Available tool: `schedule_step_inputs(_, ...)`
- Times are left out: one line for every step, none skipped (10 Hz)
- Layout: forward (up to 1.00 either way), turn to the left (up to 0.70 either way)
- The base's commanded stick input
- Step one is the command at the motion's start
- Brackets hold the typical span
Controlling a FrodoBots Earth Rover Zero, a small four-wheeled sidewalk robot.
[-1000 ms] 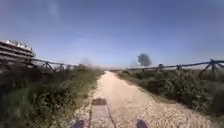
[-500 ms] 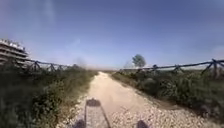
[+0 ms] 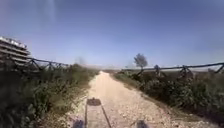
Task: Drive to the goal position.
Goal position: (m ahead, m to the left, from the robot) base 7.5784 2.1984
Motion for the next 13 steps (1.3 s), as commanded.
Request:
schedule_step_inputs(0.70,0.00)
schedule_step_inputs(0.70,0.00)
schedule_step_inputs(0.70,0.00)
schedule_step_inputs(0.70,0.00)
schedule_step_inputs(0.70,0.00)
schedule_step_inputs(0.70,0.00)
schedule_step_inputs(0.70,0.00)
schedule_step_inputs(0.70,0.00)
schedule_step_inputs(0.70,0.00)
schedule_step_inputs(0.70,0.00)
schedule_step_inputs(0.70,0.00)
schedule_step_inputs(0.70,0.00)
schedule_step_inputs(0.70,0.00)
